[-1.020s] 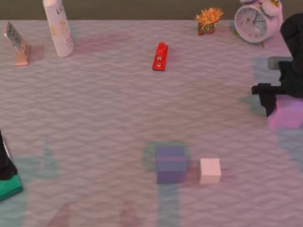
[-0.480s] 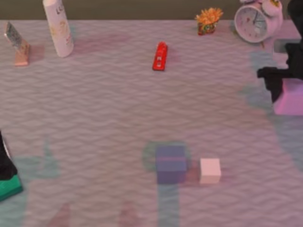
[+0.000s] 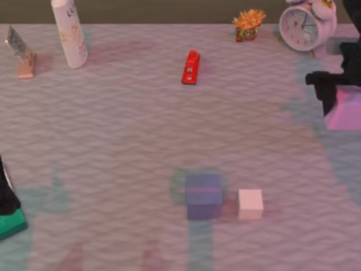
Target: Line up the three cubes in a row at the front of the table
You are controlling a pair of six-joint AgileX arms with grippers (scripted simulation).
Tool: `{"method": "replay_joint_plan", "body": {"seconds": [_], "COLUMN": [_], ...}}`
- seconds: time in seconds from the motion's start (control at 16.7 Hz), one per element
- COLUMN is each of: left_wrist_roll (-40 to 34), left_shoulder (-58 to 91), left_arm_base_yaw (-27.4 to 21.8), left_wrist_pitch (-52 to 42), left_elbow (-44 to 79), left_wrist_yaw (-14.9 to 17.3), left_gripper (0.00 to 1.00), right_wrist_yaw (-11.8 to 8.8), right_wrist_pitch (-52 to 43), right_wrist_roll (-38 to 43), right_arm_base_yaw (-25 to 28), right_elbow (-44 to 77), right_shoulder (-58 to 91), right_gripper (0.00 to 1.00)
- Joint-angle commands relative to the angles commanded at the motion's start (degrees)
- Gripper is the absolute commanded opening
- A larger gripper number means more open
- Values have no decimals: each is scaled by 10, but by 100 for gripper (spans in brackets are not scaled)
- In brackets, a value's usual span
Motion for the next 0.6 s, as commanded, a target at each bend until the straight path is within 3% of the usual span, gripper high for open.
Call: {"method": "replay_joint_plan", "body": {"seconds": [0.24,0.6], "left_wrist_roll": [0,0], "left_shoulder": [0,0], "left_arm_base_yaw": [0,0], "left_wrist_pitch": [0,0], "left_elbow": [0,0], "left_wrist_yaw": [0,0], "left_gripper": [100,100], "right_wrist_yaw": [1,2], "right_wrist_pitch": [-37,-125], "right_wrist_roll": [84,307], "right_arm_base_yaw": [85,323], "right_elbow": [75,239], "right_shoulder": [41,130], "right_gripper": [0,0]}}
